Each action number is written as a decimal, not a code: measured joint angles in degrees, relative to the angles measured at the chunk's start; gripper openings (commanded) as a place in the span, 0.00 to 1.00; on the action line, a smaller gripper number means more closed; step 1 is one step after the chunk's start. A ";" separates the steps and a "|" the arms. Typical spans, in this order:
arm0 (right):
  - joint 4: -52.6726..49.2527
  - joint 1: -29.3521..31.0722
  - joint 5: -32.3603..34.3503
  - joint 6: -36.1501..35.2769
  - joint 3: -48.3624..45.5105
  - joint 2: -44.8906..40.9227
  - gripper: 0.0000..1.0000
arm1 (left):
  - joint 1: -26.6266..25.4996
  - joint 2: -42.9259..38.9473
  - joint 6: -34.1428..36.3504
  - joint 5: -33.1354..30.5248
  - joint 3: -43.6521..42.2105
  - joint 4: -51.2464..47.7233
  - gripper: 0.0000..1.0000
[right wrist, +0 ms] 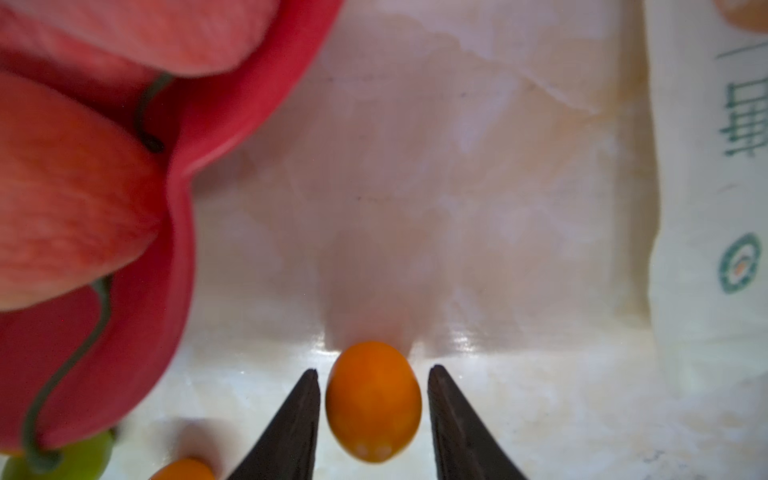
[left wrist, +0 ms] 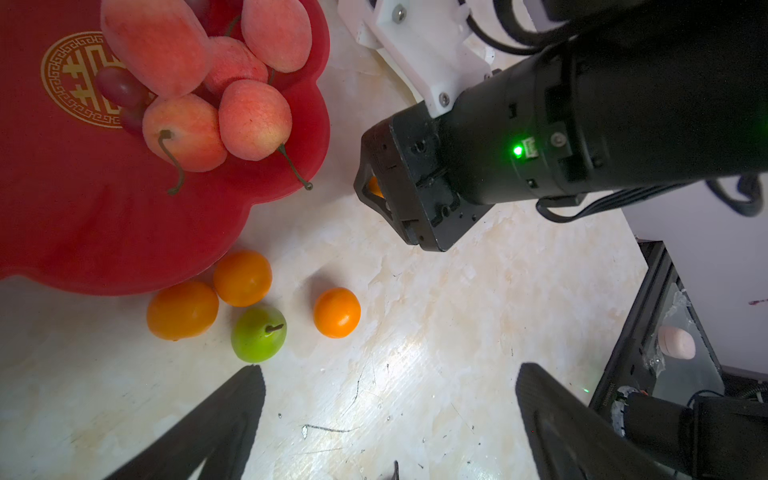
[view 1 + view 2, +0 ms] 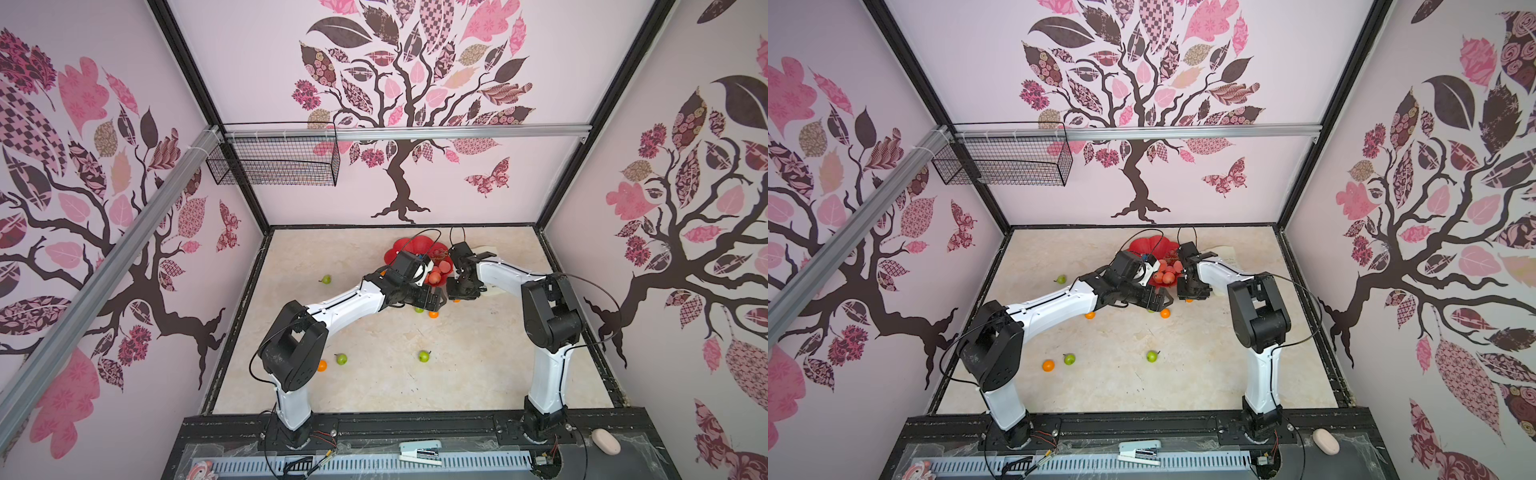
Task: Place and organize the fake fruits in the fruit bowl
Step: 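Lower the right gripper around the orange kumquat and close it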
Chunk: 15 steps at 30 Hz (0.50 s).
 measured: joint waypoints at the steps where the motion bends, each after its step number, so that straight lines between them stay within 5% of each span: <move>1: -0.17 0.00 0.02 -0.02 0.00 0.24 0.45 | 0.00 0.00 0.00 0.00 0.00 0.00 0.98; 15: -0.55 0.00 0.07 -0.90 0.00 0.59 0.36 | 0.00 0.00 0.00 -0.02 0.00 -0.02 0.99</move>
